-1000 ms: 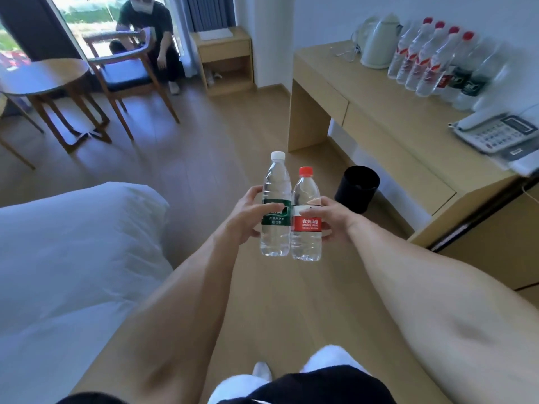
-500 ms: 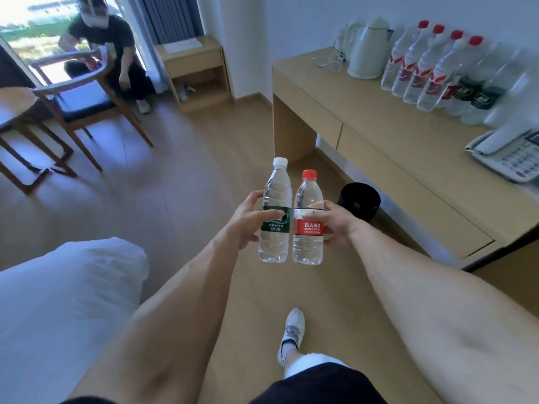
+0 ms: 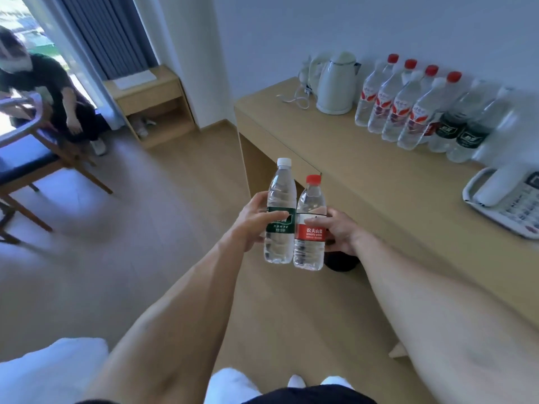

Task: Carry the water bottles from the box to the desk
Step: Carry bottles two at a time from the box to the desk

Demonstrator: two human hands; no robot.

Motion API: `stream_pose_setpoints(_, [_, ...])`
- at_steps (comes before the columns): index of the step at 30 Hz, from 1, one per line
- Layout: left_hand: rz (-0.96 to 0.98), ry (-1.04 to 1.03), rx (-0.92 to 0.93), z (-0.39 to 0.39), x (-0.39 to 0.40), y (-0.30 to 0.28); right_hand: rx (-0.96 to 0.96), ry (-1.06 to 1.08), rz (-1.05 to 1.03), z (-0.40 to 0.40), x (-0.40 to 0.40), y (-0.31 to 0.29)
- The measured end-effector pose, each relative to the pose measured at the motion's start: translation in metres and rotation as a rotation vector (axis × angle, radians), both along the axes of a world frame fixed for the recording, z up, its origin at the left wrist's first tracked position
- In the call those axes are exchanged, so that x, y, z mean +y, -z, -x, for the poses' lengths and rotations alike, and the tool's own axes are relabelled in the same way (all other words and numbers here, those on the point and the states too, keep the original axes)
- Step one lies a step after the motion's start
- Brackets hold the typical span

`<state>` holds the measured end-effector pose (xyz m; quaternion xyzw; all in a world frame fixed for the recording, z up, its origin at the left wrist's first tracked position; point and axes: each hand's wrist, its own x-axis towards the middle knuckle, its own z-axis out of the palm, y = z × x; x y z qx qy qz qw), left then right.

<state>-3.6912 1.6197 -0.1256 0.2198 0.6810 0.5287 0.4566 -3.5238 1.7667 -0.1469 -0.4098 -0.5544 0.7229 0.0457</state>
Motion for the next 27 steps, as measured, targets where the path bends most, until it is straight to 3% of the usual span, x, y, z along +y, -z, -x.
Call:
stream_pose_setpoints(7, [-0.040,0.192,-0.006,0.041,0.098,0.013,-0.029,0.170,-0.030,0.016,0.065,-0.003])
stream_pose_setpoints(16, [-0.035,0.495,-0.061,0.091,0.240,0.019,-0.075,0.537,0.002,0.042,0.131,-0.002])
stream_pose_setpoints(27, [-0.053,0.845,-0.050,0.078,0.358,0.000,-0.060,0.923,-0.060,0.018,0.164,-0.026])
